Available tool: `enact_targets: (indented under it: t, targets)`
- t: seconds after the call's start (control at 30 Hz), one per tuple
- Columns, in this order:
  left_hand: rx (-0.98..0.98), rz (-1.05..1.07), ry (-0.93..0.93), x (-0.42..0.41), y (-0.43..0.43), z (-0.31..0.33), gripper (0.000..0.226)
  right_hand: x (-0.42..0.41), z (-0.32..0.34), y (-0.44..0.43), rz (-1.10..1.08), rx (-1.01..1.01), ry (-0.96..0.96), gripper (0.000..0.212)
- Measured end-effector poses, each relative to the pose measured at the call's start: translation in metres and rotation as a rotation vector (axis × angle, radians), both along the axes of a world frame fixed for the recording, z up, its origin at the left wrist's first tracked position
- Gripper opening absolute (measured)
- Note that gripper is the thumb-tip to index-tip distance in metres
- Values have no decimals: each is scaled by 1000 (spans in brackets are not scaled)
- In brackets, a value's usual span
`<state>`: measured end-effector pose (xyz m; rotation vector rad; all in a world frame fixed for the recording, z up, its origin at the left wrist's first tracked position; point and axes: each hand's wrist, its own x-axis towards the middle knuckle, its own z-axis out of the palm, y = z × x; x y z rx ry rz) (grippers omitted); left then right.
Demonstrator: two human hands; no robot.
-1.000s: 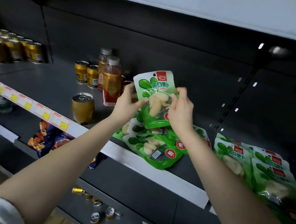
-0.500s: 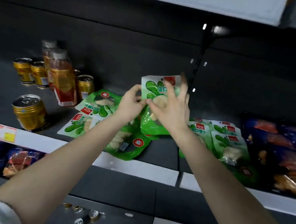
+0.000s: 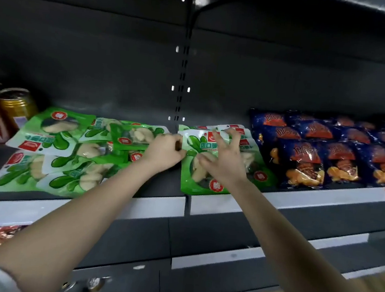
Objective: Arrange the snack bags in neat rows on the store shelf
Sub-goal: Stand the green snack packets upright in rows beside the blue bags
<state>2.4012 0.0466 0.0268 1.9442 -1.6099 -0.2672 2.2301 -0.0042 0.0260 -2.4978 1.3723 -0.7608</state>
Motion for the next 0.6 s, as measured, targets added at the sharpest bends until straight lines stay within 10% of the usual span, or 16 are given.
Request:
enact_targets:
  t: [0.6]
  targets:
    - [-77, -30, -47, 4, 7, -39, 16, 10, -14, 15, -9, -49, 437, 63]
